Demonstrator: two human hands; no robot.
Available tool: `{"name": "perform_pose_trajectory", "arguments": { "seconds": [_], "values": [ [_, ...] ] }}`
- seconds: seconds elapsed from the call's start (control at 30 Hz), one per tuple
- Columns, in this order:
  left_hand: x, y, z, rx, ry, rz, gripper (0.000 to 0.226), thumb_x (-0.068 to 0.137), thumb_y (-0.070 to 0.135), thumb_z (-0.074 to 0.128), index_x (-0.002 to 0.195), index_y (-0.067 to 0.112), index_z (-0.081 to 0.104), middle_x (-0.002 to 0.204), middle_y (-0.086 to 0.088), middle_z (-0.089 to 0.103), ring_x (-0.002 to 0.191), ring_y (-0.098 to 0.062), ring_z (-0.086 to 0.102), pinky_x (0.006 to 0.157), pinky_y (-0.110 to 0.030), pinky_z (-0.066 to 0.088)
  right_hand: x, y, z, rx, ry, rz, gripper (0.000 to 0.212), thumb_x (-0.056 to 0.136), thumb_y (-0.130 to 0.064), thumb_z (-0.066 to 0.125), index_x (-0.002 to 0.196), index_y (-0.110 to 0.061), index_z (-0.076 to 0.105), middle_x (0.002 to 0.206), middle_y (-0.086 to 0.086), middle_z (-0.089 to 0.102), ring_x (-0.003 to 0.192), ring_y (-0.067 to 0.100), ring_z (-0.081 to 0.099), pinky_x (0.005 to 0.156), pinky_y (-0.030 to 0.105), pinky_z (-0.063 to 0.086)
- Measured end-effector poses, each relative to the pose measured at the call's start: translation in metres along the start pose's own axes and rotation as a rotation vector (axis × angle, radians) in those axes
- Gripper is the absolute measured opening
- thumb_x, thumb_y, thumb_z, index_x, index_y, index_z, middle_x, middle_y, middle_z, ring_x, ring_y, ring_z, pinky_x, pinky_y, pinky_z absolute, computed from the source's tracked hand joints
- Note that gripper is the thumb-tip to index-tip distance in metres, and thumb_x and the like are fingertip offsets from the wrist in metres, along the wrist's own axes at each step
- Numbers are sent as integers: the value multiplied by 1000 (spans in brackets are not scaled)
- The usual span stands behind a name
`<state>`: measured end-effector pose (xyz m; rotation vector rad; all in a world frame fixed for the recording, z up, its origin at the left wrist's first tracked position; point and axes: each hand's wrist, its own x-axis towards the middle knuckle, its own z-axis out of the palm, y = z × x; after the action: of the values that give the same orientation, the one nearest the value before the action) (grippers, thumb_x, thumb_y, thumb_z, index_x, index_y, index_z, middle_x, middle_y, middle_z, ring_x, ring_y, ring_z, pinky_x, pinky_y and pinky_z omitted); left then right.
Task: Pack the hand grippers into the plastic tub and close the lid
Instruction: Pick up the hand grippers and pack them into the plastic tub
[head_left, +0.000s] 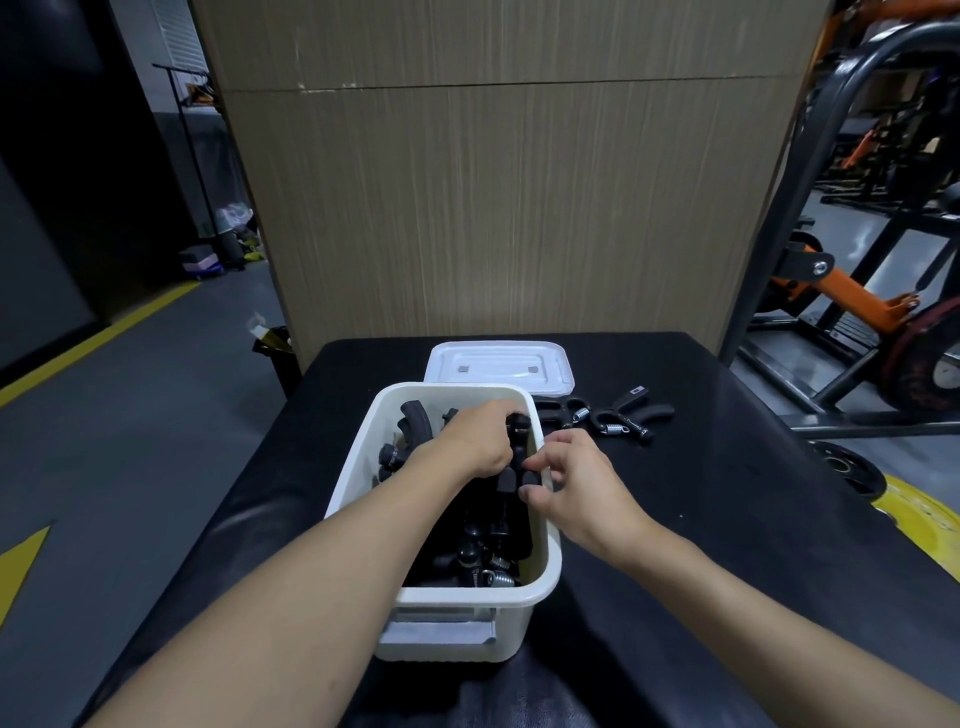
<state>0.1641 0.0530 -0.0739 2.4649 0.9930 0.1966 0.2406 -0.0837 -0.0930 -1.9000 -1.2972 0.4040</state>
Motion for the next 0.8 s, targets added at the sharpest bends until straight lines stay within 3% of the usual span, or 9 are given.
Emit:
{"name": "perform_pose_trajectory", "arguments": {
  "seconds": [0.1,0.2,0.23,0.3,0.4,0.47,0.53,0.73,0.8],
  "values": [
    [-1,-1,0,-13,-6,-10,45,94,5,49,135,22,51,119,-7,65,109,-26,59,91,-32,47,-2,-2,1,12,-16,21,19,87,-12,69,105,-14,64,121,-3,43,83,-1,48,68,-1,37],
    [-4,-7,-2,-19,-8,-14,52,98,14,49,147,23,35,129,-12,60,117,-31,55,98,-35,43,-11,-8,1,66,-97,105,46,85,-20,69,124,-21,44,123,-1,39,92,5,52,81,14,47],
    [-6,-9,-4,-22,-2,-8,53,99,19,49,149,25,31,127,-12,61,115,-30,55,97,-36,43,-16,-11,1,86,-120,138,56,84,-22,69,129,-24,36,122,-2,37,97,9,54,86,24,50],
    [-10,-14,-9,-41,38,14,43,101,26,45,143,25,39,115,-9,64,101,-24,57,87,-35,43,-25,-18,1,83,-142,180,67,83,-23,67,136,-26,26,124,-4,39,104,12,53,87,29,48],
    [-14,-29,-22,101,194,23,37,98,22,40,133,21,51,124,-8,58,108,-27,52,93,-40,44,-38,-23,4,51,-177,308,46,84,-25,62,121,-16,37,112,0,56,96,19,61,74,35,54],
    [-16,-44,-31,349,263,9,44,95,19,42,138,21,49,138,-9,47,124,-30,41,104,-42,36,-47,-23,9,37,-226,376,27,87,-26,55,107,-14,42,101,5,60,88,26,67,70,41,60],
    [-19,-58,-38,443,227,-31,50,93,18,43,143,22,44,146,-9,39,135,-31,33,110,-44,28,-52,-22,13,42,-208,381,16,88,-25,47,99,-14,43,97,7,61,84,30,69,70,44,61],
    [-22,-86,-43,335,109,-101,64,86,1,41,148,15,33,155,-14,27,142,-31,22,109,-46,37,-47,-13,16,53,-160,331,18,74,-25,39,88,-19,47,90,8,64,79,30,68,70,48,60],
    [-20,-91,-44,349,132,-107,60,87,5,40,145,16,37,144,-12,39,133,-32,30,103,-45,42,-41,-11,10,20,-154,311,18,74,-23,39,89,-21,48,90,8,65,80,30,68,71,49,59]
  ]
}}
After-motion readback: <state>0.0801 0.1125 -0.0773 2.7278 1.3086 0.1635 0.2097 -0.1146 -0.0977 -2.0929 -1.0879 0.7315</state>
